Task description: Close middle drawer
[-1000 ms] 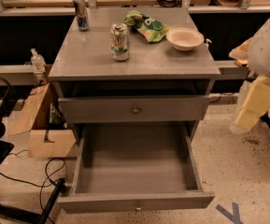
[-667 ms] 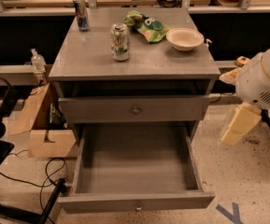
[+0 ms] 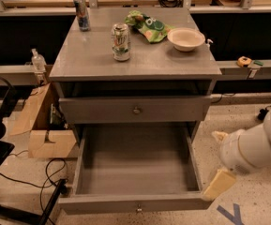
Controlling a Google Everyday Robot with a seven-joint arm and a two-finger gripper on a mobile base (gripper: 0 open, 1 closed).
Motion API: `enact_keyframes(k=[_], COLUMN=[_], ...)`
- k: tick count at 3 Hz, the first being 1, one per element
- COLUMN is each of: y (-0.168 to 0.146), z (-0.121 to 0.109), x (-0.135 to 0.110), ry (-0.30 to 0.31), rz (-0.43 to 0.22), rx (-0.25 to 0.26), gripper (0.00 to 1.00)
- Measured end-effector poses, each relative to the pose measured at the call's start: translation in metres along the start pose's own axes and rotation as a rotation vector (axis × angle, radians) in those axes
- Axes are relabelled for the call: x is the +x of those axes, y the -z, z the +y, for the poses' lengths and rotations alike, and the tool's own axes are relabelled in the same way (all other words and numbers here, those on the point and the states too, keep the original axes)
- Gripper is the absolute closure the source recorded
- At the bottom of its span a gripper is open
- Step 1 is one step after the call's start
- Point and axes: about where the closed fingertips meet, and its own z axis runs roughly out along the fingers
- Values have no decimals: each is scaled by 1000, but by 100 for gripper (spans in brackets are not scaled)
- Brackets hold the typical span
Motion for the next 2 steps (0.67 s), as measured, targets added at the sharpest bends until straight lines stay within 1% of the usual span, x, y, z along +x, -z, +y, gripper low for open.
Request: enact_keyframes(k=[1,2], y=[-57,-55], z=[35,33], x=[36,34], ry=[-84,-82], rz=[12,10], rx=[62,65], gripper=[0,0])
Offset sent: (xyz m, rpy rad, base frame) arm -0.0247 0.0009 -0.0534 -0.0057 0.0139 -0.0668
